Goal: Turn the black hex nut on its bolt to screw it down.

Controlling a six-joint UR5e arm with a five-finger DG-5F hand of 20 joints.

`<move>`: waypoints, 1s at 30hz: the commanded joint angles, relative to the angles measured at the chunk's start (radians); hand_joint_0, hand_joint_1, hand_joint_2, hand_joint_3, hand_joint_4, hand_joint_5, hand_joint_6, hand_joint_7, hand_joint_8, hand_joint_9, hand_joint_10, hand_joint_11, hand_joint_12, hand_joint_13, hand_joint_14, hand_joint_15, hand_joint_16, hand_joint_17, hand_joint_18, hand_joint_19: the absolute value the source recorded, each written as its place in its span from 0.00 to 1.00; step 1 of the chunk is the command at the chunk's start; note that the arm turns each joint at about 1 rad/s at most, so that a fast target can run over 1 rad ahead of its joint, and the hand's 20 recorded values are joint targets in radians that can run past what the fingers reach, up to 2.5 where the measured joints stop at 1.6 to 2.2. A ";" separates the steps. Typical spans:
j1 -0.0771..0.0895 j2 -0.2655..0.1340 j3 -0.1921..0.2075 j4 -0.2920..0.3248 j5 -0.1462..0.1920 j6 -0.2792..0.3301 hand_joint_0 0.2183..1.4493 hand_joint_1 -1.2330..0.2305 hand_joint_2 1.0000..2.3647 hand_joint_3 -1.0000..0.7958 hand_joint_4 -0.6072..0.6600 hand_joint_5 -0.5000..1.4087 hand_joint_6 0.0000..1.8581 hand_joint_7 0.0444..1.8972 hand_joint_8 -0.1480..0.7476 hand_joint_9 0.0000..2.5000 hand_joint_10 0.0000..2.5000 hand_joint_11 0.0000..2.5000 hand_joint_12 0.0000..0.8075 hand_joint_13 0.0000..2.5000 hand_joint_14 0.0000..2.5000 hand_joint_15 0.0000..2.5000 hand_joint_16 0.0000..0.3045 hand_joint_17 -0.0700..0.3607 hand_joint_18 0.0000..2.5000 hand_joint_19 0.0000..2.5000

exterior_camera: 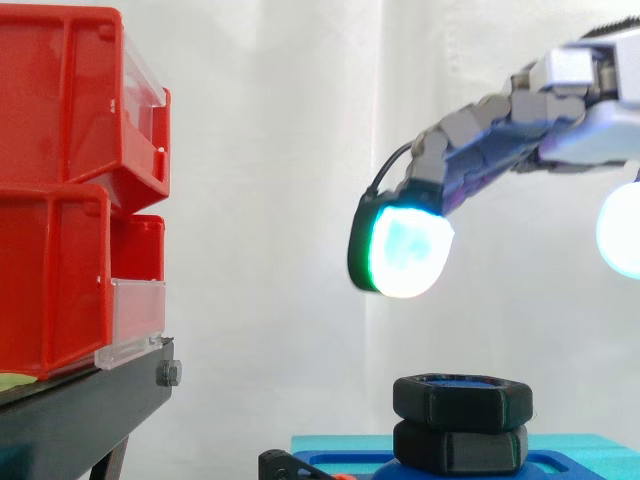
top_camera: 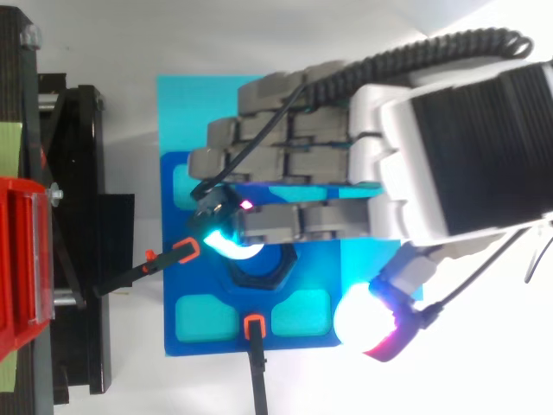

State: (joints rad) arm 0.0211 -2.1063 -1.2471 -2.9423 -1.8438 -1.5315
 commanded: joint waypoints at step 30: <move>0.037 0.289 -0.302 -0.285 0.255 0.297 0.18 0.51 0.00 0.28 0.65 0.18 0.27 0.36 0.48 0.20 0.00 0.00 0.48 0.20 0.00 0.02 0.22 0.52 0.16 0.05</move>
State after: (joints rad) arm 0.0528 -1.8320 -1.4966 -3.2380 -1.6008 -1.3441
